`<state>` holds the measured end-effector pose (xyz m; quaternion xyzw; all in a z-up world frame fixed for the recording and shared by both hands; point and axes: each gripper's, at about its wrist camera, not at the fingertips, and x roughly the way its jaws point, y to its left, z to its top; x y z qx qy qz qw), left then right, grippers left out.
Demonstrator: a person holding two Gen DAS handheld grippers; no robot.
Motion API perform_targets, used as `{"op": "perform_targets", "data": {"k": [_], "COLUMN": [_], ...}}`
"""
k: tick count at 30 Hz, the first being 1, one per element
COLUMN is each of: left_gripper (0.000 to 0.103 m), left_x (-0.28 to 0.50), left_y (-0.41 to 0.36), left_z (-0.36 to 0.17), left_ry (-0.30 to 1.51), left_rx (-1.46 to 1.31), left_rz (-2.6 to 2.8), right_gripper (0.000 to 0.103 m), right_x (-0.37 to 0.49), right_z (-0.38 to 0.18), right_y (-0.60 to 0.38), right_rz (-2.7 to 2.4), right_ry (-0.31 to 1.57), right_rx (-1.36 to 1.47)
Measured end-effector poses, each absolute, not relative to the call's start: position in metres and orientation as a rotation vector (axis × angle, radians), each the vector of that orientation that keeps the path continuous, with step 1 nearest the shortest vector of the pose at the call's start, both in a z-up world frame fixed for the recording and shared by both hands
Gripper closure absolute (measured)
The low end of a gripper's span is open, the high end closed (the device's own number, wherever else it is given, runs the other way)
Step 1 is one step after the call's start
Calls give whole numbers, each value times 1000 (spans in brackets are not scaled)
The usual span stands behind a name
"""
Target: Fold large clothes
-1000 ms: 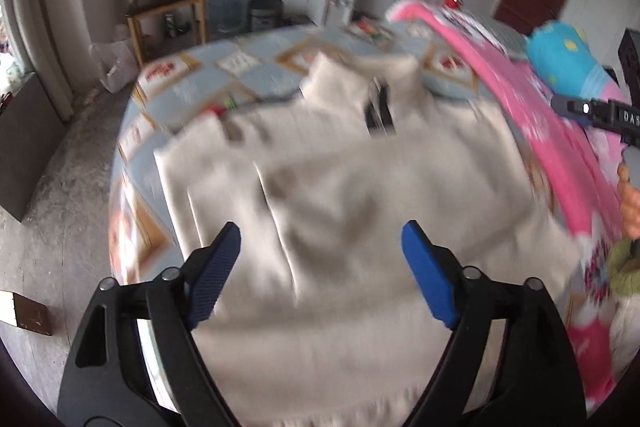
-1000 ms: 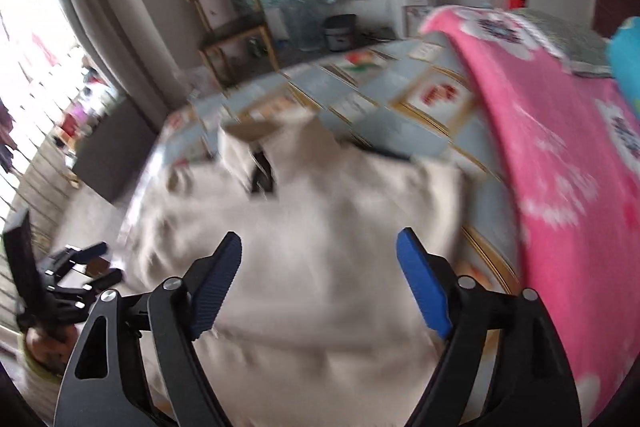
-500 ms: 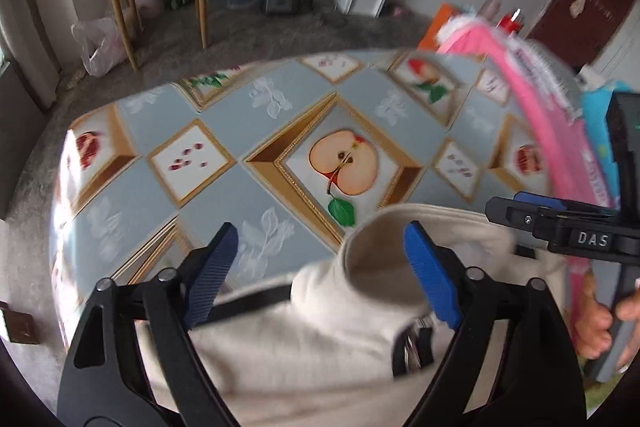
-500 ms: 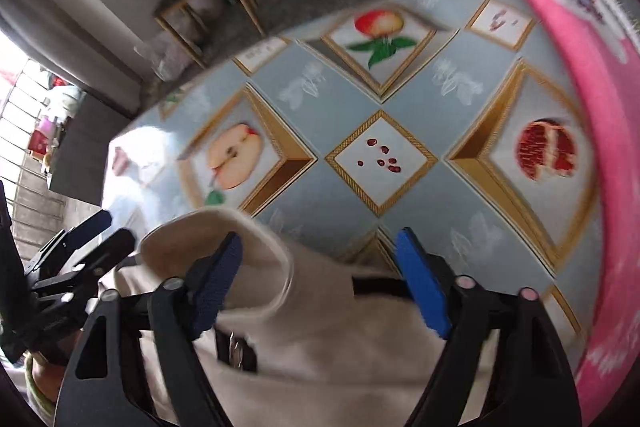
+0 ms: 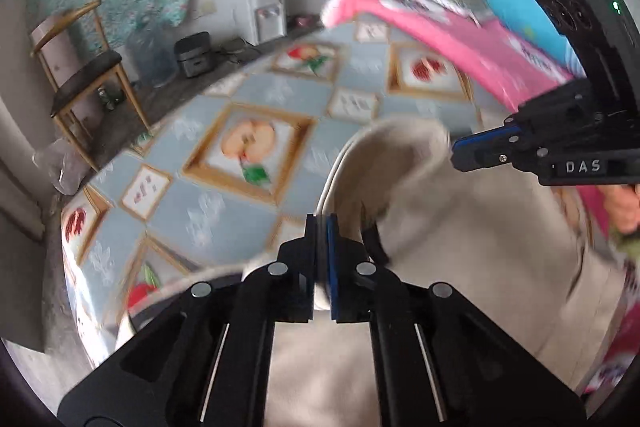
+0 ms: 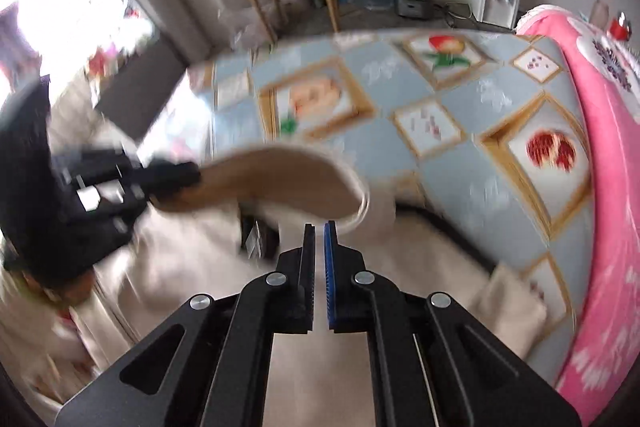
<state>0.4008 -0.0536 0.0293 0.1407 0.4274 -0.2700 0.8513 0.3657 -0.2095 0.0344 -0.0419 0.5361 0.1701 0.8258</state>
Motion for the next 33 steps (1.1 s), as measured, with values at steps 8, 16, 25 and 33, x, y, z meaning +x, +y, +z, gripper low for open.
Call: {"op": "perform_targets", "data": {"k": [8,16,25,33], "left_gripper": [98,97,43,42], "left_x": [377,378,379,435], "left_y": [-48,-44,13,47], "left_z": [-12,-14,10,-36], "left_ry": [948,945,1029,1284], "left_rx": [333,314,-11,-555], "left_rz": [-575,-581,-588,-522], "right_gripper": [97,96,96,69], "right_x": [342,409,403,392], "right_z": [64,53,-25,-11], "right_y": [-227,-188,-190,-231], "right_rz": [440,465,472,460], "right_ry": [1095,1080,1255,1264], "right_rx": [-4,120,252,448]}}
